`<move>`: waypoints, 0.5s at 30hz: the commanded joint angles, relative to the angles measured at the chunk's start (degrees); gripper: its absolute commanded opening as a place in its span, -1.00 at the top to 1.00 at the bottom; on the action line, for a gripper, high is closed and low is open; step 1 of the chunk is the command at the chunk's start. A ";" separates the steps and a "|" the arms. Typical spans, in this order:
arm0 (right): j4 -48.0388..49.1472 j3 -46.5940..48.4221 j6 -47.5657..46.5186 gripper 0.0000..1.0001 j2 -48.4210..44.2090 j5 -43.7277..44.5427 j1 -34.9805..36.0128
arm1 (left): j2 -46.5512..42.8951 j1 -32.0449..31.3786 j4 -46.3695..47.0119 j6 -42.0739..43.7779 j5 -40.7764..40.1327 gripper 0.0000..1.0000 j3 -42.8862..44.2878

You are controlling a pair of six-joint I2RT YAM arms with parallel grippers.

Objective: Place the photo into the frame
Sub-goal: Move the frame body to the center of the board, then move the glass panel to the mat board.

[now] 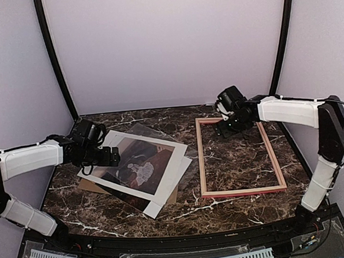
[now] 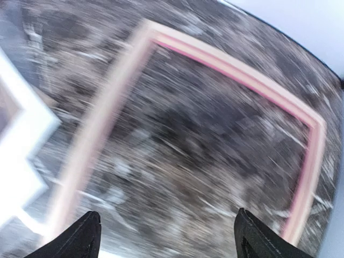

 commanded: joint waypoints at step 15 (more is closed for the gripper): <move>8.24 27.51 4.90 -0.85 28.41 -26.14 7.83 | -6.20 1.91 2.80 -6.52 2.42 -0.98 -7.20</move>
